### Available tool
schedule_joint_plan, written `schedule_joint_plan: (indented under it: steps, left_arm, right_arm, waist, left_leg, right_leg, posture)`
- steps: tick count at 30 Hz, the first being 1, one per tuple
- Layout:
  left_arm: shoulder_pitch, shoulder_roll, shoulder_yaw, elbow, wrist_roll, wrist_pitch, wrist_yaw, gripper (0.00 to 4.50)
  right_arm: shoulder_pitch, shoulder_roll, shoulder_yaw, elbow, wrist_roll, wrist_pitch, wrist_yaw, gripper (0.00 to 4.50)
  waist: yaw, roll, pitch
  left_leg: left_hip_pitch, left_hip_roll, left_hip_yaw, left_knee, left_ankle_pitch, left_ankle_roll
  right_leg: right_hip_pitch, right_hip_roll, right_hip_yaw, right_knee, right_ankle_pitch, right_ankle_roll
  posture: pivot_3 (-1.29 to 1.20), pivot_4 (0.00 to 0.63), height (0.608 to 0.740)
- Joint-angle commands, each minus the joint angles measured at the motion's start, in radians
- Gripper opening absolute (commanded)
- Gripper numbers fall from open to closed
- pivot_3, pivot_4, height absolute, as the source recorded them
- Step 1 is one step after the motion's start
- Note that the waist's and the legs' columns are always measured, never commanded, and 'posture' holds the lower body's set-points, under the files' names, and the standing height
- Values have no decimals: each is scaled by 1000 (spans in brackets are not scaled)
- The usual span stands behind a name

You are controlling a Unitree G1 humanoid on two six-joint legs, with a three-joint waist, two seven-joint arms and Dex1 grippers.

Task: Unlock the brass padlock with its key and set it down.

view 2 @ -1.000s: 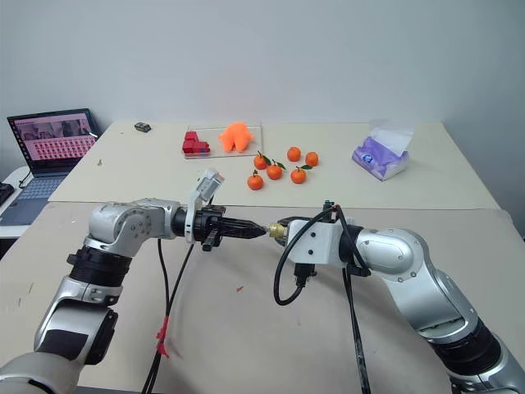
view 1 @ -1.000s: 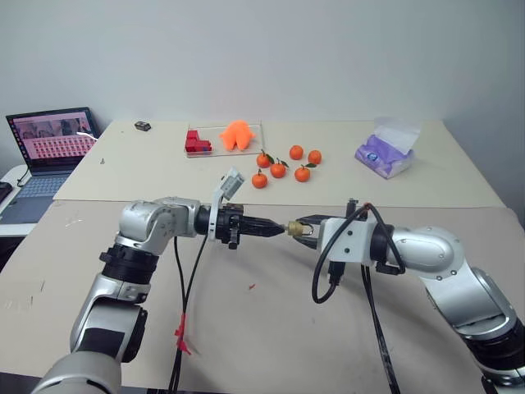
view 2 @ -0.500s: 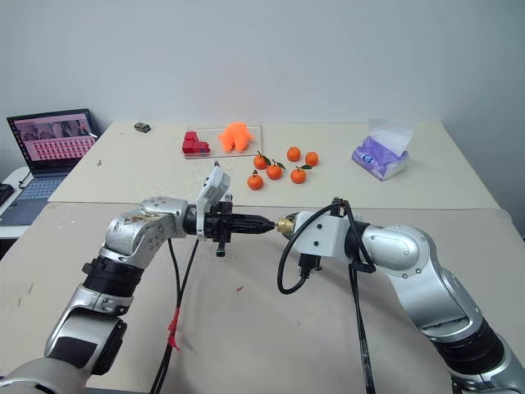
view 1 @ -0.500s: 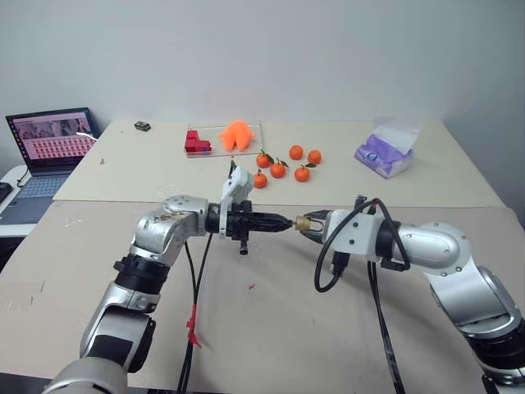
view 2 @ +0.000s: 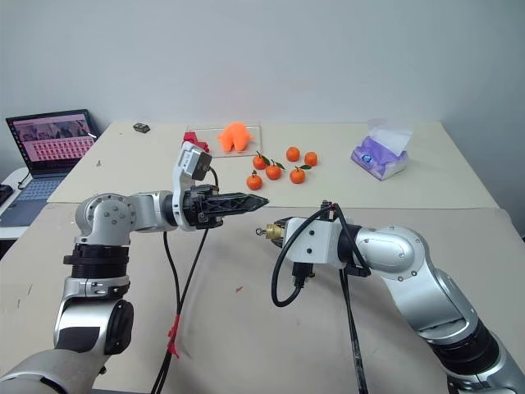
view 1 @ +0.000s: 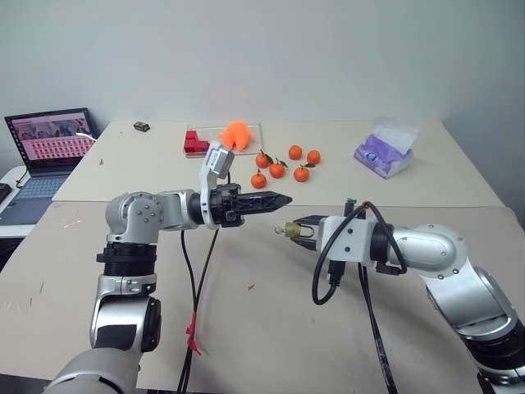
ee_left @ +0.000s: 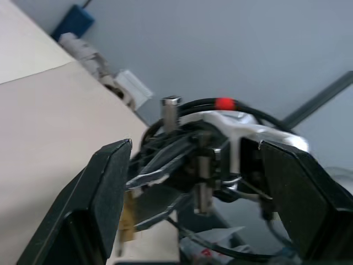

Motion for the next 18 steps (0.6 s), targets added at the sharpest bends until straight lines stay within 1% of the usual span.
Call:
schedule_joint_plan:
  steps: [1, 4, 6, 7, 11, 15, 18]
  left_arm:
    - [2, 20, -52, -28, 28, -9, 25, 3979]
    - [35, 55, -130, -64, 61, -35, -4, 3979]
    - [65, 109, -219, -95, 130, -107, -44, 3979]
    - [73, 123, -241, -98, 147, -128, -54, 3979]
    - [60, 124, -248, -53, 168, -158, -57, 3979]
    - [47, 90, -237, -40, 161, -163, -50, 3979]
    - [36, 89, -232, -29, 159, -164, -65, 3979]
  right_arm:
    - [-33, 8, -14, -26, 3, -11, -7, 899]
    - [-32, 7, -17, -30, 1, -4, -9, 899]
    - [-28, 3, -25, -38, 1, 5, -10, 899]
    - [-27, 1, -28, -42, 2, 9, -10, 899]
    - [-19, -7, -47, -56, 8, 26, -11, 899]
    - [-17, -8, -49, -67, 7, 41, -15, 899]
    - [-15, -12, -50, -71, 8, 43, -12, 899]
  waist:
    - [1, 0, 0]
    - [0, 0, 0]
    - [0, 0, 0]
    - [-1, 0, 0]
    - [4, -1, 1]
    - [6, -1, 1]
    - [4, -1, 1]
  left_leg:
    - [0, 0, 0, -1, 0, -1]
    - [1, 0, 0, -1, 1, -2]
    - [1, 0, 0, -1, 4, -7]
    - [1, 0, 0, -2, 5, -9]
    - [1, 0, 0, -3, 5, -9]
    - [1, 0, 0, -2, 5, -9]
    - [0, 0, 0, -2, 5, -9]
  right_leg:
    - [0, 0, 0, 0, 0, -1]
    - [1, 0, 0, 0, 0, -1]
    - [1, 0, 1, -1, 0, -1]
    - [1, 0, 1, 0, 0, -1]
    - [1, 0, 1, -1, 0, 1]
    - [1, 0, 1, -1, -2, 4]
    - [1, 0, 1, -1, -2, 4]
  posture:
    - [0, 150, 661]
    - [0, 150, 661]
    - [0, 150, 661]
    - [0, 150, 661]
    - [0, 150, 661]
    - [0, 150, 661]
    - [0, 150, 661]
